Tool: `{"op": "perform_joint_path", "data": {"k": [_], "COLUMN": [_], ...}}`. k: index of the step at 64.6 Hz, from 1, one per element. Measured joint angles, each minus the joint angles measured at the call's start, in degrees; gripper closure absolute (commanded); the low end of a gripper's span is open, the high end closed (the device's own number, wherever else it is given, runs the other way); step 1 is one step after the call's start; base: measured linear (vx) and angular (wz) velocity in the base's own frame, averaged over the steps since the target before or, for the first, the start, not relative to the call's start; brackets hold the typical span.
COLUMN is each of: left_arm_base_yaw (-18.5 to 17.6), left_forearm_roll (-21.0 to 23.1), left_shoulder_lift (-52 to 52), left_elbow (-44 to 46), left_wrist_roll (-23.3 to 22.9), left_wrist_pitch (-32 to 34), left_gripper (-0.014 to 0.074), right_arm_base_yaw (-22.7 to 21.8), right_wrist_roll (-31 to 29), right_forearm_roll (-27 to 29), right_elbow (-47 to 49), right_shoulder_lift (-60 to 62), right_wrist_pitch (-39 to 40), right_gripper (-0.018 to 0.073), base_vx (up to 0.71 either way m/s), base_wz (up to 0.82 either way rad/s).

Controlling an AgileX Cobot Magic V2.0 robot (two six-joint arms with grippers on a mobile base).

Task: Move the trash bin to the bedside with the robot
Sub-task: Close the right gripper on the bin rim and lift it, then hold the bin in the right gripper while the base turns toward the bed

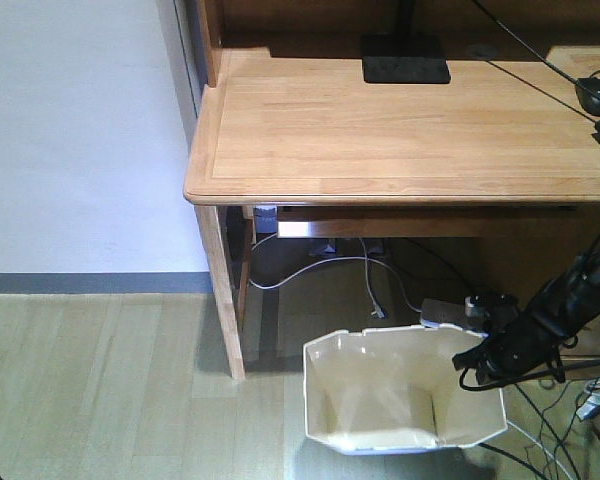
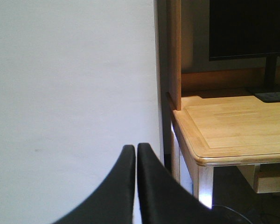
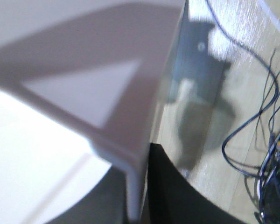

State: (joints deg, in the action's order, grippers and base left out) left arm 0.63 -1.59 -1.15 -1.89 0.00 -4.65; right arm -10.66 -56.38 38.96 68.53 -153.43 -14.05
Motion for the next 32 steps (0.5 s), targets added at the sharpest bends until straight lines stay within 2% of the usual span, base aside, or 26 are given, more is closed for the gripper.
{"op": "perform_joint_path", "data": {"k": [14,22,32], "left_arm_base_yaw": [0.0,0.0,0.0], "left_forearm_roll": [0.0,0.0,0.0], "left_shoulder_lift": [0.0,0.0,0.0], "left_elbow": [0.0,0.0,0.0], "left_wrist_roll": [0.0,0.0,0.0], "left_wrist_pitch": [0.0,0.0,0.0], "left_gripper": [0.0603,0.0603,0.0603], "right_arm_base_yaw": [-0.2,-0.2,-0.2], "right_wrist_roll": [-12.1,-17.8,-21.7], "right_forearm_roll": [11.2,14.1,16.1], "right_elbow": [-8.5,-12.4,-15.8], "right_shoulder_lift": [11.4,18.0,24.3], "right_wrist_pitch": [-4.1,-8.6,-14.1], "right_gripper": [0.0564,0.0564,0.0564], "base_vx": [0.00,0.00,0.00], "base_wz": [0.00,0.00,0.00]}}
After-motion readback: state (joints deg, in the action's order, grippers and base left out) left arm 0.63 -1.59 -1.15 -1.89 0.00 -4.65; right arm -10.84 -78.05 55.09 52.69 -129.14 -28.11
